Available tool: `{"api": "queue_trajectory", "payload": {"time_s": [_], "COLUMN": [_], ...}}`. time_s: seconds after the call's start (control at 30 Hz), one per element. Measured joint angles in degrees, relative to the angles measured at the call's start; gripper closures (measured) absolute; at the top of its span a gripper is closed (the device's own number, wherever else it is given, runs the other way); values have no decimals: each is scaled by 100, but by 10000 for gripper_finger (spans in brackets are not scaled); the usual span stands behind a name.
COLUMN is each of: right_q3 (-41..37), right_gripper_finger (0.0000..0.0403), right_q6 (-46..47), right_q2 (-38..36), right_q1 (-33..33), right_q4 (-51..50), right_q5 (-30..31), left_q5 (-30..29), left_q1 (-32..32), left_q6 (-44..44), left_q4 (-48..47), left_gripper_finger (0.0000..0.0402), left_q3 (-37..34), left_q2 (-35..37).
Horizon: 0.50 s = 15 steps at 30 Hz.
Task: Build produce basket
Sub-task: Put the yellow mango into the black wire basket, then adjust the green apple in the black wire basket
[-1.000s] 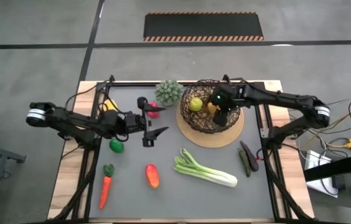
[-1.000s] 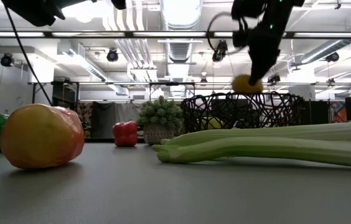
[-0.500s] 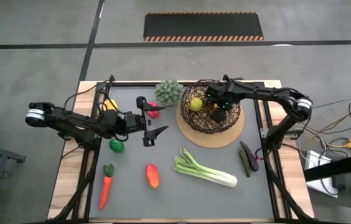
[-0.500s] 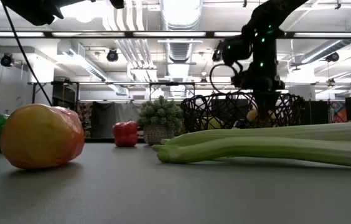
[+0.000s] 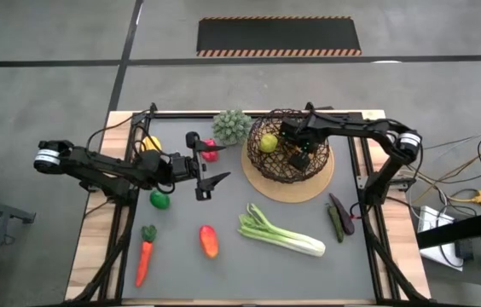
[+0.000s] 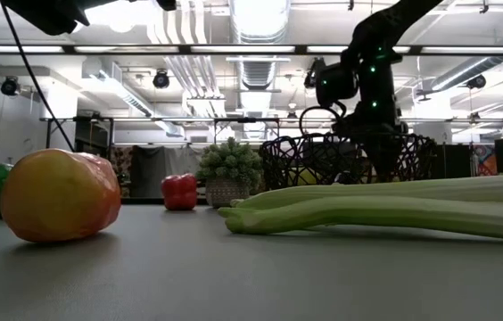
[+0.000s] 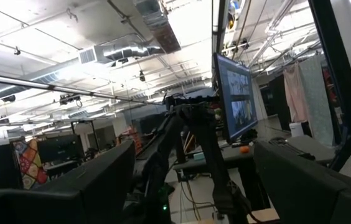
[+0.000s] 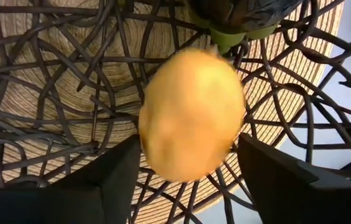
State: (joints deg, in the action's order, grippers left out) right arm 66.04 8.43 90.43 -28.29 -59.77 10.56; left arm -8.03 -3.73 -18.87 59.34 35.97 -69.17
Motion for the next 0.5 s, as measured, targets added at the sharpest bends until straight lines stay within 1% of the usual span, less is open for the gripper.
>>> {"api": "queue_trajectory", "payload": {"time_s": [0.1, 0.23, 0.4, 0.5], "right_q3": [2, 106, 527, 800], "right_gripper_finger": [141, 142, 141, 139], "right_q6": [10, 70, 77, -154], "right_q2": [-75, -174, -324, -347], "right_q1": [0, 0, 2, 15], "right_q4": [-2, -152, -226, -53], "right_q5": [1, -1, -3, -45], "left_q5": [0, 0, -103, -159], "left_q1": [0, 0, 0, 0], "left_q6": [0, 0, -6, -124], "left_q4": [-2, -91, -180, -179], "left_gripper_finger": [92, 92, 92, 92], "left_q3": [0, 0, -14, -37], "left_q2": [0, -2, 0, 0]}}
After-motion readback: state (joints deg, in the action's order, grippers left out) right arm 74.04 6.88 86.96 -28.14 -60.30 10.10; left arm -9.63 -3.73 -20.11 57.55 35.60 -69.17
